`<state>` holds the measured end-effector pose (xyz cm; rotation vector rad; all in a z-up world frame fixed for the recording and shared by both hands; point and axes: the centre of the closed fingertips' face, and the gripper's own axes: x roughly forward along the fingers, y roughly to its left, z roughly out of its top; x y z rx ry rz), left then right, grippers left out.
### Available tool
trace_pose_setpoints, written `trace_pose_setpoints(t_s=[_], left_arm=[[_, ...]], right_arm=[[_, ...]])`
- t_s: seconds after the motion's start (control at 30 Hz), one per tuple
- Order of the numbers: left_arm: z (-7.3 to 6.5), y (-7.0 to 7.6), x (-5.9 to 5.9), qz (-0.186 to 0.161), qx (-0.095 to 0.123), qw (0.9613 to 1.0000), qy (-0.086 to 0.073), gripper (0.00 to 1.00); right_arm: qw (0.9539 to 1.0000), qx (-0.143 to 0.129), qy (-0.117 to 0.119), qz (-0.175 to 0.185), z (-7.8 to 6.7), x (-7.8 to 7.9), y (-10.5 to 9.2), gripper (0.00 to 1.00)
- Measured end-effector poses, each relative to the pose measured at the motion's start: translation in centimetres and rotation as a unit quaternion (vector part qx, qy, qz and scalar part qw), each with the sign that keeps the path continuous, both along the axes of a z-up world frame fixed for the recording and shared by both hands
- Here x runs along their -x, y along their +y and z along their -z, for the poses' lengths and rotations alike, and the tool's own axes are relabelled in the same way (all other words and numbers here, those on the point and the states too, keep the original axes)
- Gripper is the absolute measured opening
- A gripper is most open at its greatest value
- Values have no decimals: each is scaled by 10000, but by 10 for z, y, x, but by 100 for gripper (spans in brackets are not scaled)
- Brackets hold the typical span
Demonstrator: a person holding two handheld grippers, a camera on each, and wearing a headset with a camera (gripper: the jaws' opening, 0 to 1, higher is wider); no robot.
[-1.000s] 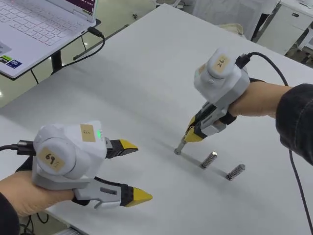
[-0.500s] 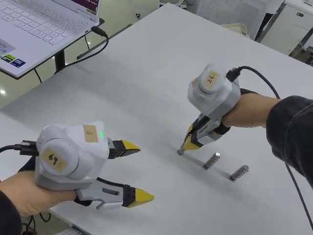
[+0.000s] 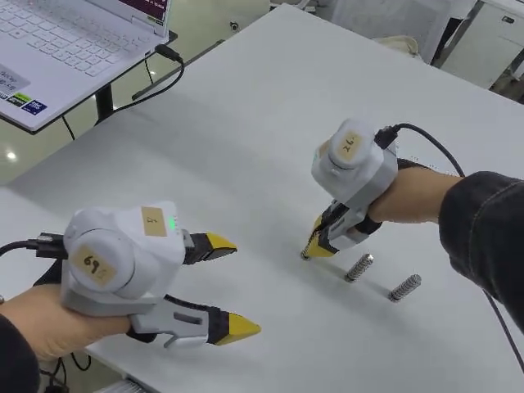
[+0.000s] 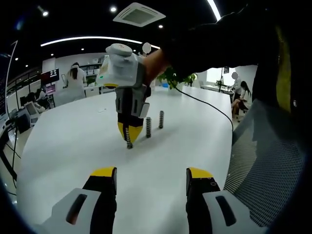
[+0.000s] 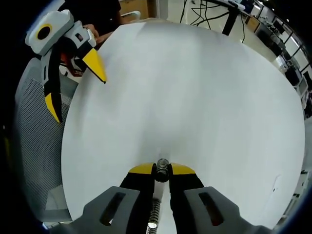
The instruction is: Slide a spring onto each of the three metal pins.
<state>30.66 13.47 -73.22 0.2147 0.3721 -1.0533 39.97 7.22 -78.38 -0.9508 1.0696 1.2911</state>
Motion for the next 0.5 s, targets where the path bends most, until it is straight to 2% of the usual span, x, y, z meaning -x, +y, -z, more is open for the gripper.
trace_pose_setpoints(t_s=[0.27, 0.4, 0.5], left_arm=[[0, -1, -1, 17, -11, 10000, 10, 53], [0, -1, -1, 13, -19, 10000, 11, 53], [0, -1, -1, 16, -12, 10000, 15, 53]], right_arm=[[10000, -59, 15, 47, -1, 0, 1, 9], [9999, -112, -7, 104, -2, -1, 1, 16], [9999, -122, -2, 119, -3, -1, -1, 17]])
